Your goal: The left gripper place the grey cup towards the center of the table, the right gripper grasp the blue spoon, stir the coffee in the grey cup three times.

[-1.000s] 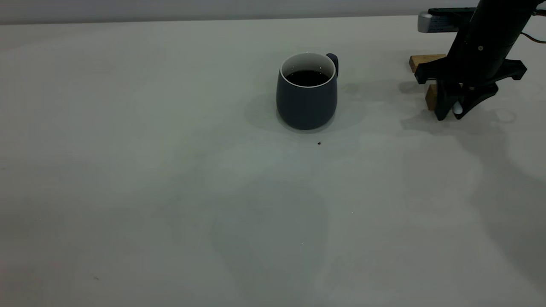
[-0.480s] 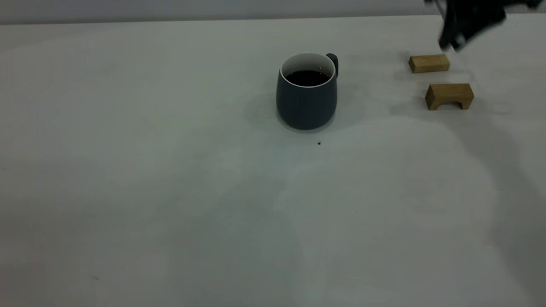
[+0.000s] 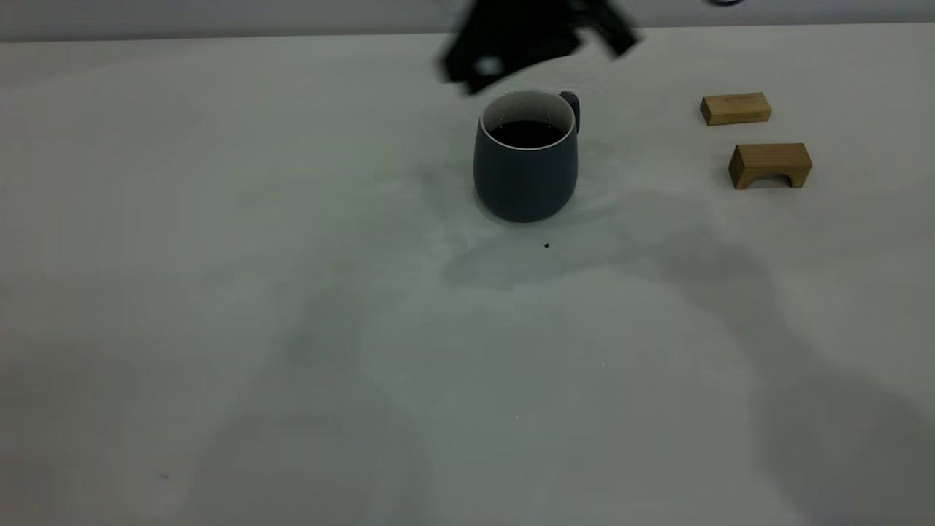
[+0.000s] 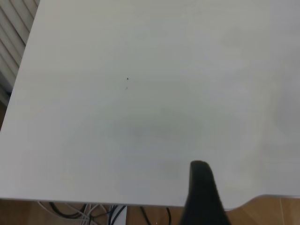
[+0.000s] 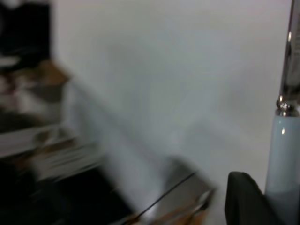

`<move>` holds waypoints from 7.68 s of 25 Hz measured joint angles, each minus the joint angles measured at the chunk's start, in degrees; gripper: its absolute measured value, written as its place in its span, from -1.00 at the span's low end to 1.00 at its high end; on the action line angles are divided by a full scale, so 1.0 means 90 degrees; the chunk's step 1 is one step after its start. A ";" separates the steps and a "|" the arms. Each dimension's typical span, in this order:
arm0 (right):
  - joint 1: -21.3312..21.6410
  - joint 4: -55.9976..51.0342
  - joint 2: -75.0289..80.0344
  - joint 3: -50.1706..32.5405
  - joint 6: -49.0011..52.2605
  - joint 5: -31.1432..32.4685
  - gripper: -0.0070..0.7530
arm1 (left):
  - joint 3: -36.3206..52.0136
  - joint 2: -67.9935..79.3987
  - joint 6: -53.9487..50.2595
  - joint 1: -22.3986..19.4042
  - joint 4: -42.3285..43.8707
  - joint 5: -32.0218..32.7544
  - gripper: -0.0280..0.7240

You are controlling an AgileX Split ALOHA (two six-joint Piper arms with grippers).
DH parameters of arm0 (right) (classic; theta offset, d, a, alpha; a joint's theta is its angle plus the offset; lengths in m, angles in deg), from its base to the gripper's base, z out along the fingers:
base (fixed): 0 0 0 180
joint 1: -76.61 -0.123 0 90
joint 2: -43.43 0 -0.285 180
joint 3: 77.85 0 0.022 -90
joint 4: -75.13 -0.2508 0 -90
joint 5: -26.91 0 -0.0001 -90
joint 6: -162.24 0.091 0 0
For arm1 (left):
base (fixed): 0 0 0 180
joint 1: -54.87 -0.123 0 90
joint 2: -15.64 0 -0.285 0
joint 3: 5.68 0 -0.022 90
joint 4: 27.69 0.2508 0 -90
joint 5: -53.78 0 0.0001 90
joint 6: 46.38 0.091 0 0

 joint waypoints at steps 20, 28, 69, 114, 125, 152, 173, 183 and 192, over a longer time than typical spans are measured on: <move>0.0143 -0.2372 0.0000 0.0000 0.2986 0.1023 -0.63 | 0.0000 0.0000 0.0000 0.0000 0.0006 0.0000 0.63; 0.1018 -0.2683 0.0000 0.0000 0.7288 0.1016 -0.63 | 0.0000 0.0000 0.0000 0.0000 0.0006 0.0000 0.63; 0.1614 -0.3725 0.2443 0.0685 0.7020 0.0324 -0.63 | 0.0000 0.0000 0.0000 0.0000 0.0006 0.0000 0.63; 0.1121 -0.4219 0.2462 0.0693 0.6949 0.0489 -0.63 | 0.0000 0.0000 0.0000 0.0000 0.0010 0.0000 0.63; 0.1560 -0.4204 0.2462 0.0695 0.6971 0.0125 -0.63 | 0.0000 0.0000 0.0000 0.0000 0.0010 0.0000 0.63; 0.1623 -0.3790 0.2782 0.0708 0.6946 0.0847 0.18 | 0.0000 0.0000 0.0000 0.0000 0.0010 0.0000 0.63; 0.1549 -0.0364 0.0504 0.0702 0.6327 0.0984 0.42 | 0.0000 0.0000 0.0000 0.0000 0.0010 0.0000 0.63; 0.1309 0.2288 -0.2350 0.0690 0.6234 0.1248 -0.18 | 0.0000 0.0000 0.0000 0.0000 0.0010 0.0000 0.63; 0.1309 0.3343 -0.4922 0.0690 0.4994 0.1449 -0.43 | 0.0000 0.0000 0.0000 0.0000 0.0010 0.0000 0.63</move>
